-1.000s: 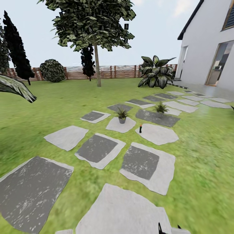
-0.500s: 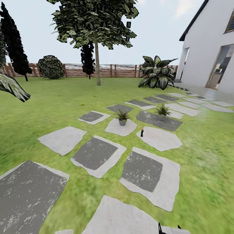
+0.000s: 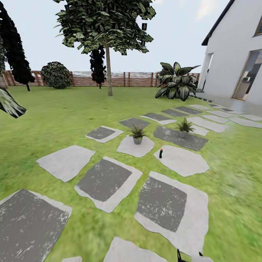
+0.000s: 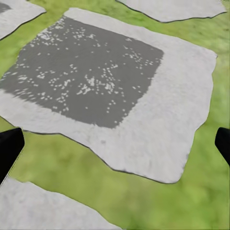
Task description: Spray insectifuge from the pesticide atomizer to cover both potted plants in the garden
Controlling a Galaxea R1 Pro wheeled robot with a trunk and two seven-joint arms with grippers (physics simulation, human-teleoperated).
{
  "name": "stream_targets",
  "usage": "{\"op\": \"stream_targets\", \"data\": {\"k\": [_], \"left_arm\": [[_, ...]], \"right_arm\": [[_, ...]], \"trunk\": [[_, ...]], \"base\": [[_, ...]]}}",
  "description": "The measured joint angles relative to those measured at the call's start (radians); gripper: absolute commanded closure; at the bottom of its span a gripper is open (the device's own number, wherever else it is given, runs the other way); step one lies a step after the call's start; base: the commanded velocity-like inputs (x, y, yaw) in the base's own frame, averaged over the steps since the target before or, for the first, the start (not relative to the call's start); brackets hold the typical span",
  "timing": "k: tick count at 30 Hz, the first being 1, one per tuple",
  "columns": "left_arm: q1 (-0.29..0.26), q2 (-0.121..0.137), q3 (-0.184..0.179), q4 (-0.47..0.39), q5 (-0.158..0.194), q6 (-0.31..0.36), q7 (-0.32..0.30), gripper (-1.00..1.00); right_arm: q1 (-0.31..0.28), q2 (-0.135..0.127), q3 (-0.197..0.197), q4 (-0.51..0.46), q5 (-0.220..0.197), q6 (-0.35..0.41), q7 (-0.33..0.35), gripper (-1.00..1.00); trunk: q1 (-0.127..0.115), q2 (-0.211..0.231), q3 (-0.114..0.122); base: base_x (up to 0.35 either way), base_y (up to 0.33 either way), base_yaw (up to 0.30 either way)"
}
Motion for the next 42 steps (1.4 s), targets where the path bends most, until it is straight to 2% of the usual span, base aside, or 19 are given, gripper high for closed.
{"op": "stream_targets", "data": {"k": [33,35,37,42], "left_arm": [[0.0,0.0,0.0,0.0,0.0,0.0,0.0,-1.0],[0.0,0.0,0.0,0.0,0.0,0.0,0.0,-1.0],[0.0,0.0,0.0,0.0,0.0,0.0,0.0,-1.0],[0.0,0.0,0.0,0.0,0.0,0.0,0.0,-1.0]], "right_arm": [[0.0,0.004,-0.001,-0.007,-0.002,-0.001,0.0,-1.0],[0.0,0.0,-0.004,-0.011,-0.003,-0.002,-0.002,-1.0],[0.0,-0.016,-0.002,-0.009,-0.001,-0.002,0.0,-1.0],[0.0,-0.021,0.001,-0.004,0.001,-0.003,0.003,-1.0]], "trunk": [[0.0,0.0,0.0],[0.0,0.0,0.0],[0.0,0.0,0.0],[0.0,0.0,0.0]], "base": [[0.339,0.0,0.0],[0.339,0.0,0.0],[0.339,0.0,0.0],[0.339,0.0,-0.134]]}}
